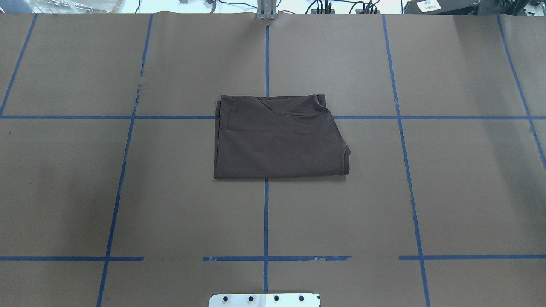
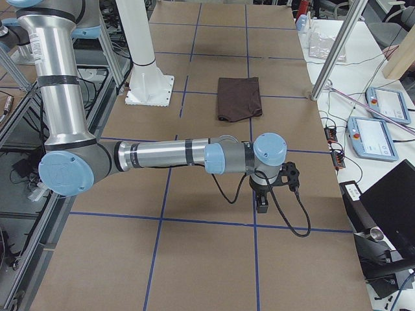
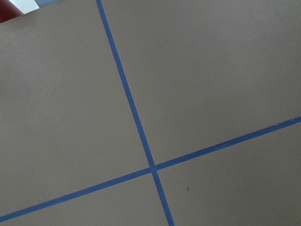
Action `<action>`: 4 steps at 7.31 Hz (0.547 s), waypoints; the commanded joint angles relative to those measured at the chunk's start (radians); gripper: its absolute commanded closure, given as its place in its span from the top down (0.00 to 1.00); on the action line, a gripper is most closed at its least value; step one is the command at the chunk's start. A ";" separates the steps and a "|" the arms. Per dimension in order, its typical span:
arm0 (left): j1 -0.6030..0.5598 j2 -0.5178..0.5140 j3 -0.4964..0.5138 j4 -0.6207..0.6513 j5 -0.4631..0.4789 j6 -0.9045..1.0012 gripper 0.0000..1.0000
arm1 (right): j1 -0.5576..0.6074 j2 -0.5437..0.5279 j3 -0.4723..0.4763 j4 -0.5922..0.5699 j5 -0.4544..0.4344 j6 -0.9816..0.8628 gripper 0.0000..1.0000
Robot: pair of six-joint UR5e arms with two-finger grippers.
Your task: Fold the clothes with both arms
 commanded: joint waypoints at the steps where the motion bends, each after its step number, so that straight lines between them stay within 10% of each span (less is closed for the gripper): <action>1: 0.000 0.002 -0.017 0.000 -0.003 -0.009 1.00 | -0.002 -0.001 0.000 -0.001 -0.004 -0.001 1.00; 4: -0.001 0.009 -0.098 0.012 -0.003 -0.009 1.00 | -0.013 -0.001 -0.006 -0.001 0.008 0.007 1.00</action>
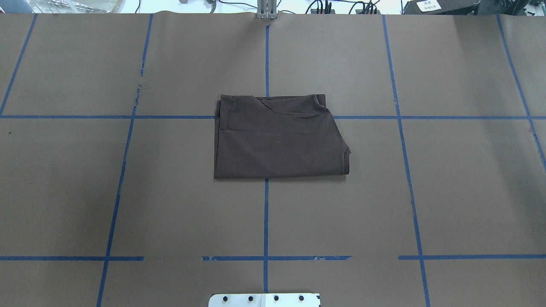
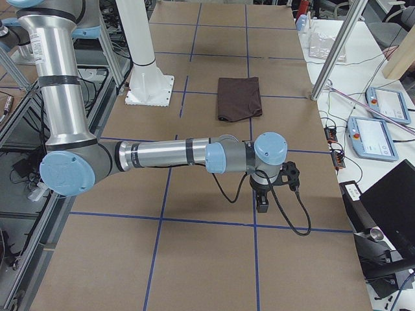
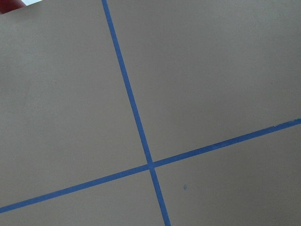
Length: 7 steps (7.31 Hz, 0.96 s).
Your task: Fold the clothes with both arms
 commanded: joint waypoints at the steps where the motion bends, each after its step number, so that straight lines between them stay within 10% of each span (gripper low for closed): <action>1: -0.001 0.001 -0.048 0.005 -0.017 -0.008 1.00 | -0.008 0.001 -0.004 0.001 0.012 0.002 1.00; 7: 0.002 -0.005 0.001 -0.005 -0.028 -0.009 1.00 | -0.034 0.009 0.032 0.009 0.008 0.002 1.00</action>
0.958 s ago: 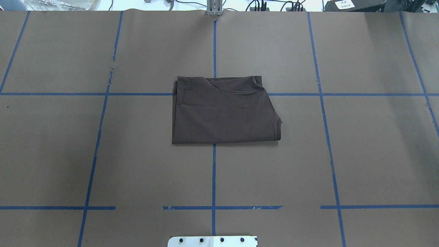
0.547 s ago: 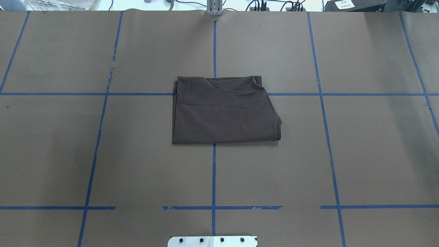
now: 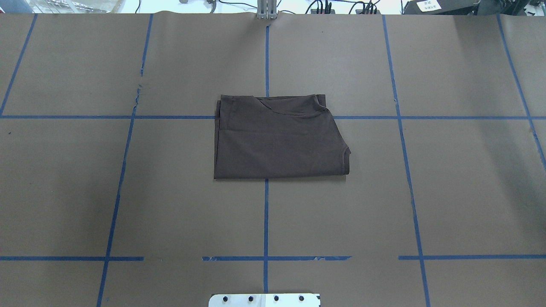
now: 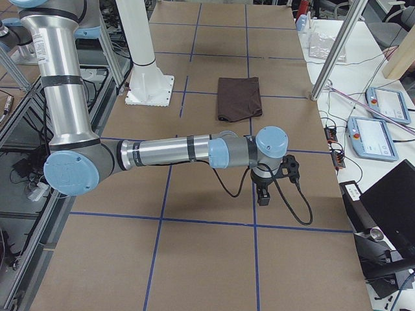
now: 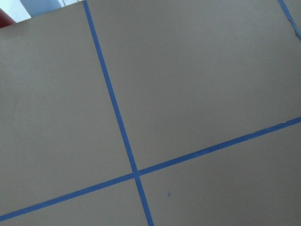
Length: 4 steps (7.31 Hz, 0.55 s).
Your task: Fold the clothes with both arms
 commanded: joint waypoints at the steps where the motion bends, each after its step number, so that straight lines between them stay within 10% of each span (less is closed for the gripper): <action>1: 0.000 -0.005 -0.007 0.001 0.000 0.000 1.00 | -0.001 0.001 0.006 0.003 0.003 0.001 1.00; 4: 0.000 -0.008 -0.007 -0.001 0.001 0.000 1.00 | -0.001 0.001 0.012 0.010 0.005 -0.008 1.00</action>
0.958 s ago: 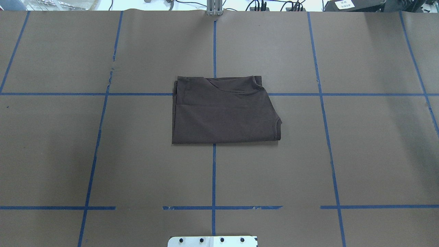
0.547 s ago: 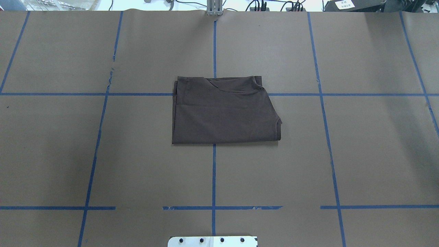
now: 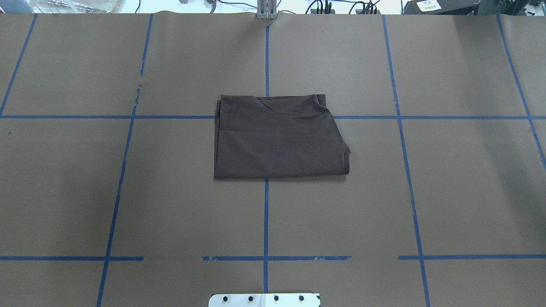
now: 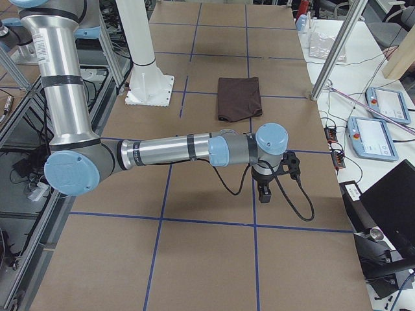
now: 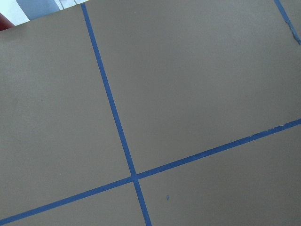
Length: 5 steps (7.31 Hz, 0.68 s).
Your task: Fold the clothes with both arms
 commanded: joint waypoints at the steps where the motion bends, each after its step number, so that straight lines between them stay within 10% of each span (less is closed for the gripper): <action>1: 0.000 0.010 -0.009 -0.003 0.002 -0.001 1.00 | 0.001 -0.003 0.001 0.003 -0.002 0.003 1.00; 5: 0.000 0.007 -0.009 -0.003 0.004 -0.005 1.00 | -0.001 -0.012 -0.002 0.003 -0.006 0.003 1.00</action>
